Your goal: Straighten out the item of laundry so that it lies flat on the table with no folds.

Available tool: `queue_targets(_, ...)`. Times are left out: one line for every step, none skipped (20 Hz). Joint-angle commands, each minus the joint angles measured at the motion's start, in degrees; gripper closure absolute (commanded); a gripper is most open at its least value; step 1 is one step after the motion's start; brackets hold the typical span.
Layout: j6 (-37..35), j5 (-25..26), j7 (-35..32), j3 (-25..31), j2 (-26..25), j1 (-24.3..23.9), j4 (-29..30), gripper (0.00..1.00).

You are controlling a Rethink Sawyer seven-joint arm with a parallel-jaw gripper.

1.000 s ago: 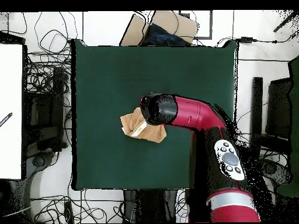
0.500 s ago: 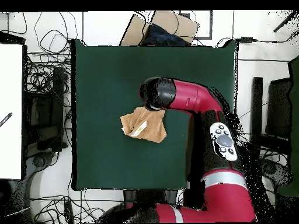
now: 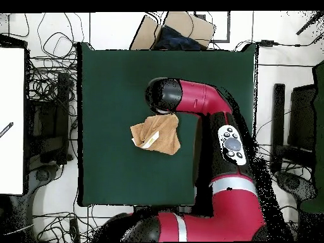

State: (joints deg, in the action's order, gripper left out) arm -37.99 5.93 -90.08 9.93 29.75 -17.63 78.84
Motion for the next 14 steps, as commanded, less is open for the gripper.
queue_targets(-0.70,-0.60,-6.09,1.87,0.97,0.35,5.75,0.00)
queue_targets(-0.65,-0.82,-5.67,2.35,1.22,-0.05,6.47,0.00)
queue_targets(-0.87,-0.81,-5.18,2.59,1.63,-0.27,7.00,0.00)
queue_targets(-1.03,-0.81,-5.02,2.59,2.10,-0.34,7.71,0.00)
queue_targets(-1.28,-0.69,-4.90,2.51,2.03,-0.26,7.63,0.00)
queue_targets(-0.52,-0.76,-5.13,2.66,2.08,-0.40,8.38,0.00)
queue_targets(-0.09,-0.76,-5.23,2.75,1.82,-0.44,8.40,0.00)
queue_targets(0.35,-0.78,-5.35,2.80,1.80,-0.56,8.86,0.00)
queue_targets(0.78,-0.79,-5.48,2.85,1.78,-0.69,9.32,0.00)
queue_targets(0.91,-0.80,-5.45,2.90,1.62,-0.86,9.54,0.00)
queue_targets(0.85,-0.75,-5.30,2.92,1.36,-0.97,9.36,0.00)
queue_targets(0.79,-0.70,-5.15,2.93,1.11,-1.08,9.19,0.00)
queue_targets(0.73,-0.68,-4.99,3.00,0.72,-1.22,8.91,0.00)
queue_targets(0.91,-0.55,-4.84,3.00,0.63,-1.37,9.01,0.00)
